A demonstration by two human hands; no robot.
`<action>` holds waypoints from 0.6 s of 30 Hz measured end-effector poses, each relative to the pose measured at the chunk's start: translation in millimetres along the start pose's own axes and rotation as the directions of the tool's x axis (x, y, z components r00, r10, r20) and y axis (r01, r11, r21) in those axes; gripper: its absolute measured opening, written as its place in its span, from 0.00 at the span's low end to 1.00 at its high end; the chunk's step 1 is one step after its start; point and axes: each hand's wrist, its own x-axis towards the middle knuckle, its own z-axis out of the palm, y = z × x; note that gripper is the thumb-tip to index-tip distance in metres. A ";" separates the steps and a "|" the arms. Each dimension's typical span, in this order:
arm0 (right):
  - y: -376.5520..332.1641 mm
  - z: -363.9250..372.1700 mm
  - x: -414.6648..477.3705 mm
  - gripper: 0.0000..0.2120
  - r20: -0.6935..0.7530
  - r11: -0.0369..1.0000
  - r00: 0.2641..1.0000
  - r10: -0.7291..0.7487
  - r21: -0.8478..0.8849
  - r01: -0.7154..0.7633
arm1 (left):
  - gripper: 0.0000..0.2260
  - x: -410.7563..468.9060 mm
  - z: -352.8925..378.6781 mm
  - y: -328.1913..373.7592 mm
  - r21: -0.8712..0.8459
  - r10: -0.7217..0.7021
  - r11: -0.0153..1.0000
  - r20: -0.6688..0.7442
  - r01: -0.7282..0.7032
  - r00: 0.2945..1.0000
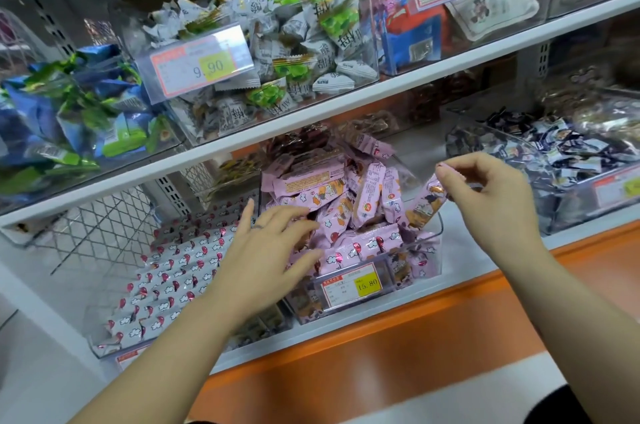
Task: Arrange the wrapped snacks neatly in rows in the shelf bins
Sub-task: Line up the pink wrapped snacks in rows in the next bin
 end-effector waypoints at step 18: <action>14.4 -44.7 3.3 0.03 -0.165 0.980 0.983 0.077 0.195 -0.043 | 0.14 128.6 18.0 84.6 -0.117 0.259 0.966 0.329 -0.233 0.908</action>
